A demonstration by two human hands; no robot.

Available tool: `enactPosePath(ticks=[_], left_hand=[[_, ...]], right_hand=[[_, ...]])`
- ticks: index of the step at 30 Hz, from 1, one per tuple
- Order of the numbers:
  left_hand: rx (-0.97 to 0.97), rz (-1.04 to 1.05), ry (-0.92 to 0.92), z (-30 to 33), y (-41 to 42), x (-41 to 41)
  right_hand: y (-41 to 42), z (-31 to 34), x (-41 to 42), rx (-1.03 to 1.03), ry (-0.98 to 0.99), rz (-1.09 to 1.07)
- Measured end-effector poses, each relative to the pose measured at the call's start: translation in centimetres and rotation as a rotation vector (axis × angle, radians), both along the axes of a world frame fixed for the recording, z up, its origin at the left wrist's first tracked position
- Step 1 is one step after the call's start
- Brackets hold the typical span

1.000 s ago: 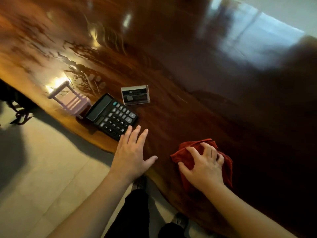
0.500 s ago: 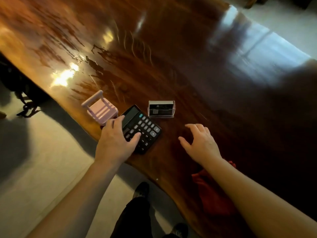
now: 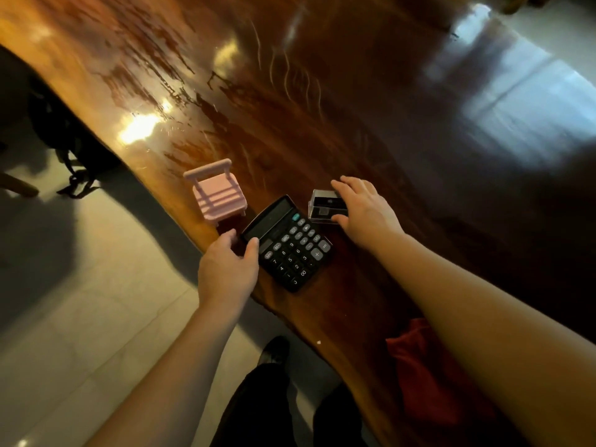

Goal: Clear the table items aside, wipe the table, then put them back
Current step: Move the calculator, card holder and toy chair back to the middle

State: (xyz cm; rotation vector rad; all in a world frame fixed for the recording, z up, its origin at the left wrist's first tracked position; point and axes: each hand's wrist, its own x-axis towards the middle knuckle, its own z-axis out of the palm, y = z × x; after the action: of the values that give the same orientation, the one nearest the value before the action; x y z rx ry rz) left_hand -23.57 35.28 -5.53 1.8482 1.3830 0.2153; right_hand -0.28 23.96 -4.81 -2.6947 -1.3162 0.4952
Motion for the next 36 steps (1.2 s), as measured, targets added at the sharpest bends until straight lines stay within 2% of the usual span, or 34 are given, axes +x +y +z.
enactPosePath(ticks=[5, 9, 14, 23, 29, 33, 36], left_hand=[[-0.045, 0.023, -0.050, -1.2, -0.5, 0.6], [-0.058, 0.103, -0.022, -1.8, -0.4, 1.4], [-0.160, 0.100, -0.104, -1.5, 0.0, 2.3], [-0.157, -0.233, -0.013, 1.8, -4.3, 10.5], [-0.166, -0.472, 0.005, 3.0, -11.5, 18.5], [-0.101, -0.644, 0.019, 3.4, -16.6, 23.1], [-0.138, -0.726, 0.008, 3.5, -21.1, 26.2]], right_hand=[[0.6, -0.4, 0.6, -0.035, 0.043, 0.035], [-0.3, -0.2, 0.9, 0.036, 0.174, -0.071], [-3.5, 0.9, 2.0, 0.139, 0.230, -0.155], [-17.2, 4.0, 7.1, 0.254, 0.234, -0.442], [-28.9, 5.1, 9.4, 0.236, 0.167, -0.621], [-35.8, 5.3, 9.8, 0.242, 0.131, -0.712], [-40.9, 5.2, 9.7, 0.237, 0.112, -0.780]])
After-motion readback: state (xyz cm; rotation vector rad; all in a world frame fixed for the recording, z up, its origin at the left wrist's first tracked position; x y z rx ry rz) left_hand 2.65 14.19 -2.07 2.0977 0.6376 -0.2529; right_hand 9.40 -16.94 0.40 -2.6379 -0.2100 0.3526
